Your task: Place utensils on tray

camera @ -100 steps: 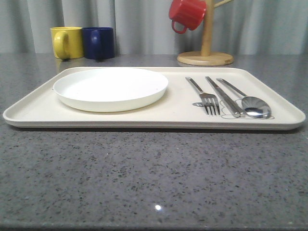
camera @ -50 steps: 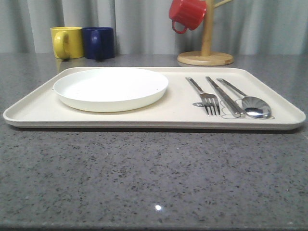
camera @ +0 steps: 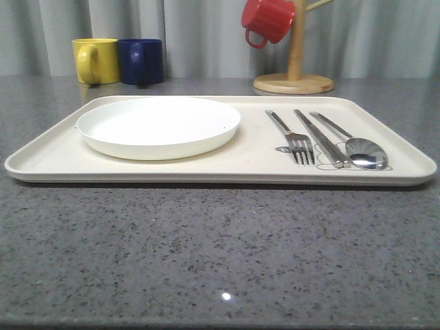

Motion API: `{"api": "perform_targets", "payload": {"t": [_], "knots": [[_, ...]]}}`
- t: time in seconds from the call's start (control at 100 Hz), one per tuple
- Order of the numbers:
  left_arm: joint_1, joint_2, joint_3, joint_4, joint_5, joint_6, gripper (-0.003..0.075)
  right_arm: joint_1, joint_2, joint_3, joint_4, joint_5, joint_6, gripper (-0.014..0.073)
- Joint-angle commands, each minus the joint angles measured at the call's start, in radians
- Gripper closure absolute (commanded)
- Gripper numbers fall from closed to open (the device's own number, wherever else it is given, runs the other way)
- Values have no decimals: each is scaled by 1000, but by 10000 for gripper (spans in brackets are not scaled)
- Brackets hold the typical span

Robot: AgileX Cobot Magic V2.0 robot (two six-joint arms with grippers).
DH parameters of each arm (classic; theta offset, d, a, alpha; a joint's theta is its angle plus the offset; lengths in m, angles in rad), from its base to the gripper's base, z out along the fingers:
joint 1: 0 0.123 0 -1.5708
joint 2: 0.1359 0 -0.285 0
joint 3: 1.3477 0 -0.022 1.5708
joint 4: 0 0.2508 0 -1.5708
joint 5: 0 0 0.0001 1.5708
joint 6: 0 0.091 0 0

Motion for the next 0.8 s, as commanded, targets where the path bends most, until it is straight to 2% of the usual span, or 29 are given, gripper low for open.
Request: {"api": "perform_targets", "payload": {"t": [0.0,0.19,0.24,0.33,0.41,0.63,0.79], "knots": [[-4,6,-24,-8,-80,-3,738,-7,-24,-17,-4,-85,-9,662],[-4,4,-13,59,-89,-18,738,-7,-24,-17,-4,-85,-9,662],[-4,-8,-9,124,-89,-80,738,-7,-24,-17,-4,-85,-9,662],[-4,-45,10,345,-91,-292,738,-7,-24,-17,-4,-85,-9,662],[-4,-92,41,448,-107,-381,738,-7,-24,-17,-4,-85,-9,662],[-4,-239,226,514,-257,-403,738,-7,-24,-17,-4,-85,-9,662],[-2,-340,342,535,-275,-460,738,-7,-24,-17,-4,-85,-9,662]]}}
